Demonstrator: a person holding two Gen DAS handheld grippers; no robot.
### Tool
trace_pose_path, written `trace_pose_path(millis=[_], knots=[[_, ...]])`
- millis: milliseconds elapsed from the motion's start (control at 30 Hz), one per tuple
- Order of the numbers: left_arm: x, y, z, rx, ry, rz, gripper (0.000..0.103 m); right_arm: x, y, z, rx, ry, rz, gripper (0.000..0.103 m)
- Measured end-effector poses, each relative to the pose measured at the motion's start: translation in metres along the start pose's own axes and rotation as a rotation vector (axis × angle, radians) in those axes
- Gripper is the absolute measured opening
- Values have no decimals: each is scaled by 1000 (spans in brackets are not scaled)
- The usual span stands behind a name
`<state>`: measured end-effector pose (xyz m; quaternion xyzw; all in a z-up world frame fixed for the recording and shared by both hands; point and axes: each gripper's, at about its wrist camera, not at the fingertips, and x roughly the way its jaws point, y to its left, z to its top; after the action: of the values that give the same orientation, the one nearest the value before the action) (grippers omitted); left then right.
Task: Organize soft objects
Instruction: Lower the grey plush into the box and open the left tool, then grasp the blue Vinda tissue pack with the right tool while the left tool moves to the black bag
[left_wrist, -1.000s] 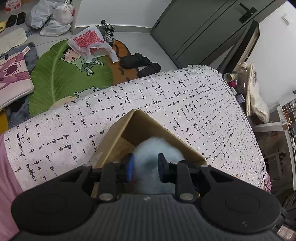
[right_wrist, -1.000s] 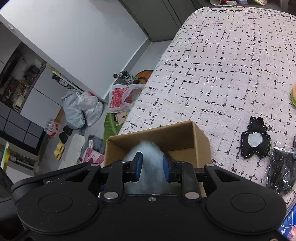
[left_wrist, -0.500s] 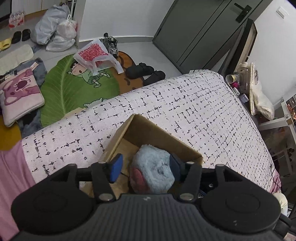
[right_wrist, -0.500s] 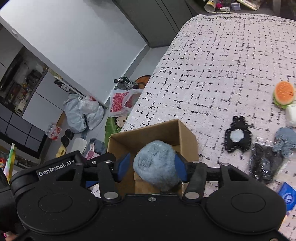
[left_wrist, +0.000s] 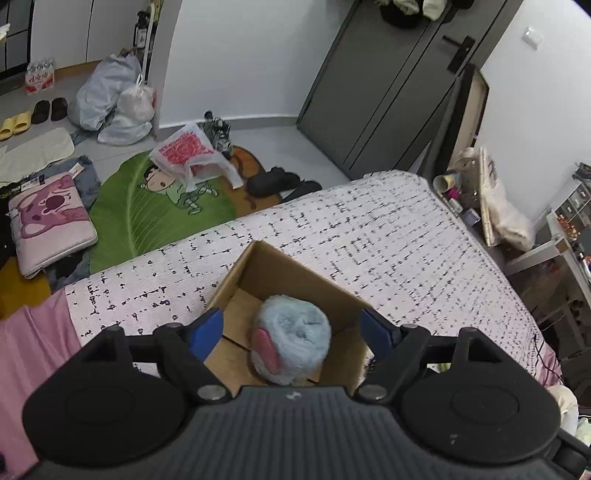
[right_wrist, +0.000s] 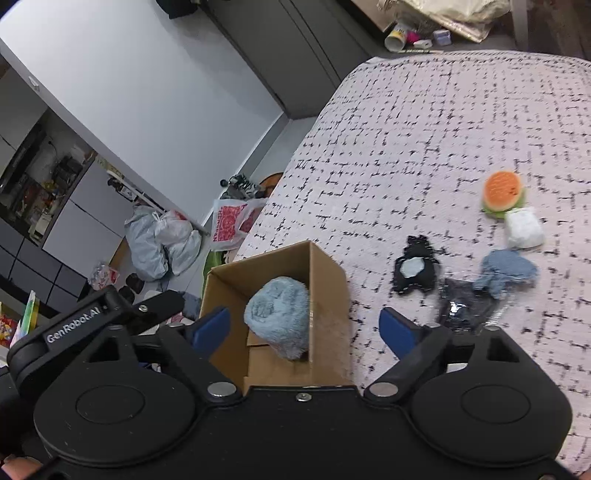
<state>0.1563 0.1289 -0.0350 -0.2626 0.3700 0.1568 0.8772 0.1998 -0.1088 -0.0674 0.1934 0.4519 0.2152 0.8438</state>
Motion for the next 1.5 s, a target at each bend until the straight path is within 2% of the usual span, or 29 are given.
trace_pose_path(millis=[133,267,600,733,1100,1500], knots=[[-14,-10,-9,35,-38,0,82,-16,-12,-3,4,-23,-8,97],[-24,-19,-16,64,-38,-10,82,-31,-23,-7,9,-43,-17,102],[-44,-44,-40,174,-34,-5,82,-67,-45,-15,-13,-69,-41,103],[-48,-50,-48,184,-3,-17,92,-81,-54,-19,-22,-84,-52,103],[-67,-68,-72,242,-13,-25,100,-118,-81,-28,-19,-115,-47,103],[-83,-90,-96,297,-14,-39,101,-146,-111,-35,12,-142,-41,103]])
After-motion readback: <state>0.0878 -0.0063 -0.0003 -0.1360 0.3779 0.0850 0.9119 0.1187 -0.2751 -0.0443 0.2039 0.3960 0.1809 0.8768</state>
